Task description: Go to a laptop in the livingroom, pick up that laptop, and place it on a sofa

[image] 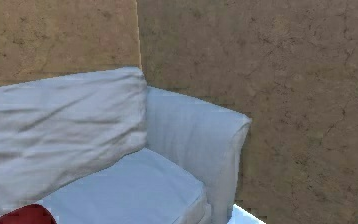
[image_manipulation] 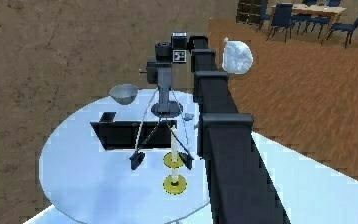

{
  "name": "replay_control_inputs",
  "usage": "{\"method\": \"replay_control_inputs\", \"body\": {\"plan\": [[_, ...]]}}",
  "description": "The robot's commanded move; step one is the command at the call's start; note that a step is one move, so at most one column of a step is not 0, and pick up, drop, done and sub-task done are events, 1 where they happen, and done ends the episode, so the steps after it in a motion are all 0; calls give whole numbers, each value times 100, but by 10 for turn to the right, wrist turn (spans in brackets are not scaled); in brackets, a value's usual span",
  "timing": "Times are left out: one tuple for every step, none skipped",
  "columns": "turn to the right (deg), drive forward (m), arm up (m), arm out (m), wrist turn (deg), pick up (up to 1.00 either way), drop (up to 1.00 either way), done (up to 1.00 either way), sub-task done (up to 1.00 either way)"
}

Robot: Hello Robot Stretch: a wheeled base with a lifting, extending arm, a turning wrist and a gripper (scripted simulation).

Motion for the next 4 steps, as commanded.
{"method": "replay_control_inputs", "body": {"plan": [[0, 0, 0, 0, 450, 0, 0, 0, 0], [0, 0, 0, 0, 450, 0, 0, 0, 0], [0, 0, 0, 0, 450, 0, 0, 0, 0], [0, 0, 0, 0, 300, 0, 0, 0, 0]]}}
